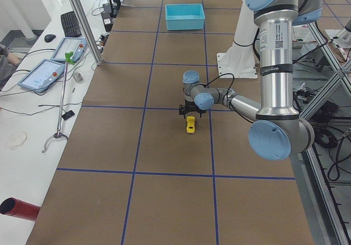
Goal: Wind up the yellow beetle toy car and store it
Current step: 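Press the car down and drag it backward with the left gripper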
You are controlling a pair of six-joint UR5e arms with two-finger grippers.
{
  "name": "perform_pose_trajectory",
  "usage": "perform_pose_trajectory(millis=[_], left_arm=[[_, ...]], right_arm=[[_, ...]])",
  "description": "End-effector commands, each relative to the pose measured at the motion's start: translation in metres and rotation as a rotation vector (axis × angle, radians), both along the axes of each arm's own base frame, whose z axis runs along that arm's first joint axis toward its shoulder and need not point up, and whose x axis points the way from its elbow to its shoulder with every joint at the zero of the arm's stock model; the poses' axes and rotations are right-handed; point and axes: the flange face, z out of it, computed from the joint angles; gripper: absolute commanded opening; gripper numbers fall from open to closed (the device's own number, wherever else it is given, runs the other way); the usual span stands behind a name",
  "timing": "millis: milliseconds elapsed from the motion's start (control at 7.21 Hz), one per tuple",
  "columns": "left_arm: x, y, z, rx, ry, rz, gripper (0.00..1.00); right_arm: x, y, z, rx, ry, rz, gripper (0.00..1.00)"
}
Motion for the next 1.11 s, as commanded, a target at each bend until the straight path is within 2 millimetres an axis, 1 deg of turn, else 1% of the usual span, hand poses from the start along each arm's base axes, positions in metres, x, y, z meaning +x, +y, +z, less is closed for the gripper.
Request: perform_pose_trajectory(millis=[0, 694, 833, 971], left_arm=[[0.0047, -0.0030, 0.0035, -0.003, -0.005, 0.000, 1.00], [0.0025, -0.0047, 0.0067, 0.012, -0.012, -0.012, 0.99], [0.0020, -0.0045, 0.0077, 0.010, -0.016, -0.014, 0.98], [0.0015, -0.0042, 0.0084, 0.011, -0.017, -0.012, 0.92]], right_arm=[[-0.0002, -0.0026, -0.0035, 0.007, 0.000, 0.000, 1.00], [-0.0004, -0.0052, -0.0075, 0.015, -0.001, 0.000, 1.00], [-0.0003, -0.0044, -0.0067, 0.013, -0.001, 0.000, 1.00], [-0.0003, -0.0036, -0.0058, 0.012, -0.001, 0.000, 1.00]])
